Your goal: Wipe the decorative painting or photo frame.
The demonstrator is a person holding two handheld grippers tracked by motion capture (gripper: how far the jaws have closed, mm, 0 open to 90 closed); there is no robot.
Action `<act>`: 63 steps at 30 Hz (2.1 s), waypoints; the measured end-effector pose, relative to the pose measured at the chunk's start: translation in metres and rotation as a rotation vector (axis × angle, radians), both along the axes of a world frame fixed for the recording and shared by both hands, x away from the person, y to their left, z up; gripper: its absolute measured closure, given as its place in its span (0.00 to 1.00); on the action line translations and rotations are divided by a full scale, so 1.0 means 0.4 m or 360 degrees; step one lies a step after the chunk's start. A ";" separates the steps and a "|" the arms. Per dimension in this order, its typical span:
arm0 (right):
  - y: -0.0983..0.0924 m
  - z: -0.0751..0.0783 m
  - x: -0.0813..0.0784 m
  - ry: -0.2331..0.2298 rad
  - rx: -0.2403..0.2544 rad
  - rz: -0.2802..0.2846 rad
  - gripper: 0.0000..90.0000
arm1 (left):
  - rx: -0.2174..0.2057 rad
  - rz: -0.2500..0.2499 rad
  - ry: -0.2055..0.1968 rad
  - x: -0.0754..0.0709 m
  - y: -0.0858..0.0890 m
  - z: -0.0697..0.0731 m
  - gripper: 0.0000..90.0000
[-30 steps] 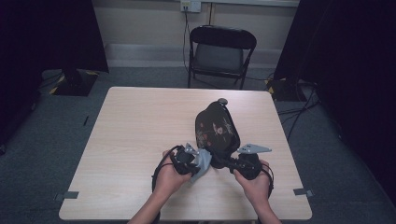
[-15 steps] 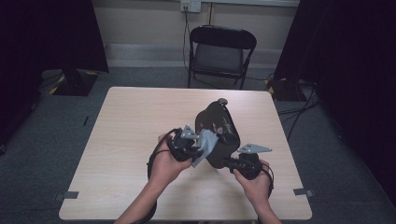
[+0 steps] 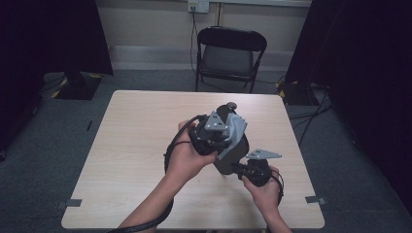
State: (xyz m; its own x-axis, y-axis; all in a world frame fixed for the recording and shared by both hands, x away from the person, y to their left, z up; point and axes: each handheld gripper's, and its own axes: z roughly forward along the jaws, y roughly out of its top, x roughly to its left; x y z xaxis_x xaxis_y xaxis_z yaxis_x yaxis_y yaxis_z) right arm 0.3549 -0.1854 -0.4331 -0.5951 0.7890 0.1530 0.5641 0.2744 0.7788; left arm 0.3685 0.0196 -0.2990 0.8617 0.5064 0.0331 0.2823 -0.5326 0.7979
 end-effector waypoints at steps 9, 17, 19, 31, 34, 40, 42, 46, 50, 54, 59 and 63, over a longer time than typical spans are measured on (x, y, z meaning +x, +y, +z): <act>-0.001 0.000 0.001 0.0002 0.0001 0.0006 0.87 | 0.0057 0.0023 0.0104 0.011 0.010 -0.076 0.88; 0.002 0.002 -0.001 -0.0004 -0.0018 0.0008 0.87 | 0.0098 0.0091 0.0203 0.032 0.037 -0.162 0.88; 0.004 0.002 -0.001 -0.0009 -0.0022 0.0010 0.87 | 0.0114 0.0100 0.0228 0.038 0.043 -0.181 0.88; 0.004 0.002 0.000 -0.0011 -0.0021 0.0021 0.87 | 0.0147 0.0168 0.0382 0.057 0.055 -0.306 0.88; 0.003 0.002 0.000 -0.0014 -0.0023 0.0025 0.86 | 0.0166 0.0182 0.0420 0.057 0.055 -0.334 0.88; 0.004 0.003 -0.003 -0.0010 -0.0027 0.0036 0.85 | 0.0201 0.0197 0.0472 0.055 0.061 -0.376 0.88; 0.003 0.005 -0.005 -0.0014 -0.0030 0.0043 0.85 | 0.0234 0.0199 0.0479 0.053 0.062 -0.390 0.88; -0.001 0.010 -0.012 -0.0013 -0.0022 0.0046 0.84 | 0.0245 0.0208 0.0495 0.046 0.071 -0.409 0.88; -0.007 0.007 -0.018 0.0004 -0.0036 0.0054 0.82 | 0.0232 0.0215 0.0499 0.040 0.080 -0.401 0.88; -0.015 0.003 -0.027 0.0023 -0.0054 0.0054 0.81 | 0.0192 0.0219 0.0447 0.033 0.093 -0.354 0.88; -0.029 -0.001 -0.030 0.0045 -0.0038 0.0059 0.87 | 0.0106 0.0185 0.0323 0.022 0.101 -0.251 0.88; -0.020 -0.003 -0.026 0.0044 -0.0037 0.0064 0.88 | 0.0010 0.0165 0.0210 0.012 0.102 -0.160 0.88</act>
State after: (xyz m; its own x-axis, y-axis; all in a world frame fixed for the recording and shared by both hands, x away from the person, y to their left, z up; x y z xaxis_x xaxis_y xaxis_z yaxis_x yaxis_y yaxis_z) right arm 0.3444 -0.1934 -0.4344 -0.6224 0.7678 0.1521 0.5734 0.3151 0.7562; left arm 0.3733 0.0602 -0.3631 0.8018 0.5931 -0.0735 0.4383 -0.5001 0.7468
